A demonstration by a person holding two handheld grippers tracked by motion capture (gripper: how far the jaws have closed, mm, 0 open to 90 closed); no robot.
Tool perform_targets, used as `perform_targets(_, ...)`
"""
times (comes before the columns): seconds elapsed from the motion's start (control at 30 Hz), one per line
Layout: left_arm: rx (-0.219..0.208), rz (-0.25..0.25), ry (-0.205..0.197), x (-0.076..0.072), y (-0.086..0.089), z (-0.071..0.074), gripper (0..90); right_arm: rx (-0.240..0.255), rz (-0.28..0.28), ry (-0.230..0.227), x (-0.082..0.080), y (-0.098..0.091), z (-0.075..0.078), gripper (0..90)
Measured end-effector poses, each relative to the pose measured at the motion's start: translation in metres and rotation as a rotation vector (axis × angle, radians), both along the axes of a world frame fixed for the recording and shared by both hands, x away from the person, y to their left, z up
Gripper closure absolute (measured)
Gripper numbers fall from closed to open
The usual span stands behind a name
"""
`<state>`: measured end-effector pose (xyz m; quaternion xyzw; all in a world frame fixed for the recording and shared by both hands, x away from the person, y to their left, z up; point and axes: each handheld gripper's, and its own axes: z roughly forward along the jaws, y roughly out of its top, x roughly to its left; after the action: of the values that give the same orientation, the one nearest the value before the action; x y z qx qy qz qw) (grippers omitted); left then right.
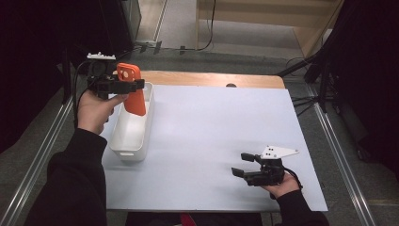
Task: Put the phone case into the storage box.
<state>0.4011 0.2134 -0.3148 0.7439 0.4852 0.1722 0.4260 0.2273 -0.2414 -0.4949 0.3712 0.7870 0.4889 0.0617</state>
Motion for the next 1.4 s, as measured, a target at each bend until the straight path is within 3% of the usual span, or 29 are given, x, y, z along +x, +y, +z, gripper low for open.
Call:
perform_targets(0.43, 0.014, 0.072, -0.014, 0.027, -0.006, 0.0, 16.0, 0.025, -0.01, 0.004, -0.001, -0.002, 0.001, 25.0)
perform_targets(0.57, 0.031, 0.082, -0.021, 0.034, -0.01, -0.001, 16.0, 0.028, -0.009, 0.003, -0.001, -0.003, 0.001, 25.0)
perform_targets(0.97, 0.029, 0.115, -0.039, 0.054, -0.017, -0.001, 16.0, 0.033, -0.011, 0.007, -0.002, -0.004, 0.001, 25.0)
perform_targets(1.23, 0.075, 0.149, -0.048, 0.066, -0.022, -0.008, 15.9, 0.036, -0.006, 0.006, -0.002, -0.004, 0.0, 25.0)
perform_targets(1.4, 0.079, 0.16, -0.044, 0.073, -0.021, -0.015, 16.0, 0.037, -0.01, 0.003, -0.003, -0.004, 0.001, 25.0)
